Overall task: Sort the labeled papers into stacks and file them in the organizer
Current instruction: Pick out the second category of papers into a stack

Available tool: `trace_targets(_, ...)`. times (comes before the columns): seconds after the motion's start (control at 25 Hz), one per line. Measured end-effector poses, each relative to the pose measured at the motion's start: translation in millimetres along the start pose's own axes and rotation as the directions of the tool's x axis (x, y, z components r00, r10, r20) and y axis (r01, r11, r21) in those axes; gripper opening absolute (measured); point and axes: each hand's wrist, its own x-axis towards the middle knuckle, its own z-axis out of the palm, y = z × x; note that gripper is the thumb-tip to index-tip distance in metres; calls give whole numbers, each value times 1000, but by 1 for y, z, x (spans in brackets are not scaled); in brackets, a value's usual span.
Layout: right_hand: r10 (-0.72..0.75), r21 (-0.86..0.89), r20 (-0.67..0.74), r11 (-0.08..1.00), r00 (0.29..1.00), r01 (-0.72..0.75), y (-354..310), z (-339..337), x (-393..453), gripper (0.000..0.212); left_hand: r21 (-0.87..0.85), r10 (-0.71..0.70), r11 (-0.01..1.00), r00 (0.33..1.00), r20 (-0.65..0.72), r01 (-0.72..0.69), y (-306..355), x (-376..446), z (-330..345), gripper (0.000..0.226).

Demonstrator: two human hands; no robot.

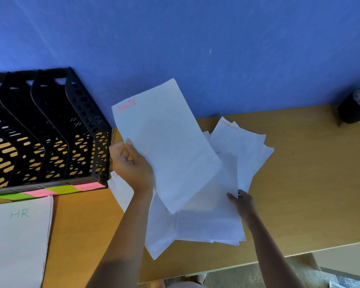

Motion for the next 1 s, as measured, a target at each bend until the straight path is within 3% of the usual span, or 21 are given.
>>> trace_targets(0.16, 41, 40, 36, 998, 999, -42, -5, -5, -2, 19, 85, -77, 994, 985, 154, 65, -26, -16, 5, 19)
trace_targets(0.32, 118, 183, 66, 975, 991, -129, -13, -7, -4, 55, 271, -69, 961, 901, 429, -55, -56, -56, 12, 11)
trace_targets(0.4, 130, 272, 115, 949, 985, -157, -17, -8, -7, 62, 383, -97, 914, 847, 523, -131, -71, -73, 11, 11)
trace_targets(0.6, 18, 188, 45, 982, 999, -26, -13, -1, -3, 29, 548, -281, 827, 751, 598, -127, -90, -92, 15, 15)
trace_targets(0.68, 7, 174, 47, 985, 999, -16, -8, 3, -2, 11, 619, -323, 778, 777, 541, -108, -91, -90, 17, 20)
trace_targets(0.76, 0, 139, 26, 990, 1000, -4, -3, 4, -2, 13, 684, -351, 730, 846, 401, -21, -94, -79, 18, 25)
trace_targets(0.84, 5, 110, 10, 994, 1000, -6, 0, 4, 2, 12, 756, -424, 651, 859, 287, 69, -99, -66, 21, 36)
trace_targets(0.92, 3, 98, 22, 995, 1000, -6, 3, 4, 5, 13, 767, -595, 588, 780, 196, 256, -102, -55, 24, 51)
trace_targets(1.0, -3, 84, 31, 996, 1000, 0, 5, 3, 6, 14, 734, -705, 555, 689, 167, 390, -103, -48, 28, 51)
